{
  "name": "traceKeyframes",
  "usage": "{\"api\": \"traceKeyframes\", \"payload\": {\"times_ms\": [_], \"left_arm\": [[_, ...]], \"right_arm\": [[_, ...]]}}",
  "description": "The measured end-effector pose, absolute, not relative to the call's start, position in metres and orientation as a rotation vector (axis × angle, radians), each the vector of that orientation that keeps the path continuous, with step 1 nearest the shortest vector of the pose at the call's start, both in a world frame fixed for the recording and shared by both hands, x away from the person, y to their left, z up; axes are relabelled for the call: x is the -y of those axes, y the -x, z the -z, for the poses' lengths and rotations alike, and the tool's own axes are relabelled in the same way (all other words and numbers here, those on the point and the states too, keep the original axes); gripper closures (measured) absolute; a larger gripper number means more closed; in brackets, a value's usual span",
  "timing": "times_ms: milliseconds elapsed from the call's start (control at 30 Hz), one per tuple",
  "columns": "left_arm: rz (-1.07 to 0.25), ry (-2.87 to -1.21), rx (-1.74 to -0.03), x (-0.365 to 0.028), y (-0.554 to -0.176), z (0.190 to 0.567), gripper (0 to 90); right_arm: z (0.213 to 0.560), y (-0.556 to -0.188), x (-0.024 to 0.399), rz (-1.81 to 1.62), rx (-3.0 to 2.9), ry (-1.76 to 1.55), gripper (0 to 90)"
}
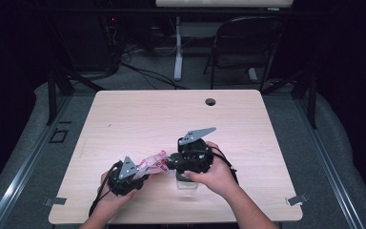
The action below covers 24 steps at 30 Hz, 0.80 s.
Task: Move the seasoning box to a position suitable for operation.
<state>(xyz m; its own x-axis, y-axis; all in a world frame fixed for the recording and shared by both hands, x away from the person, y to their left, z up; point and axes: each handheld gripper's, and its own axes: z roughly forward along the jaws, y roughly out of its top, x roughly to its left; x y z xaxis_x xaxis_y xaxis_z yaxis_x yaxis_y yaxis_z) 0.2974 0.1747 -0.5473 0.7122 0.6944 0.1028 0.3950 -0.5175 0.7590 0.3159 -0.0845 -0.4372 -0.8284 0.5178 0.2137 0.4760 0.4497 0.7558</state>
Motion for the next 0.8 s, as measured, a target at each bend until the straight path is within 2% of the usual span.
{"api": "traceKeyframes", "payload": {"times_ms": [333,567,800], "left_arm": [[-0.56,-2.167,-0.837,-0.173,-0.299,0.544,59.7],[-0.564,-2.168,-0.832,-0.173,-0.301,0.54,59.8],[-0.604,-2.175,-0.835,-0.172,-0.302,0.538,59.8]], "right_arm": [[0.435,-0.311,0.1,-1.367,-2.598,-0.916,63.0],[0.438,-0.31,0.111,-1.376,-2.576,-0.942,70.9],[0.438,-0.308,0.115,-1.389,-2.565,-0.951,71.5]]}}
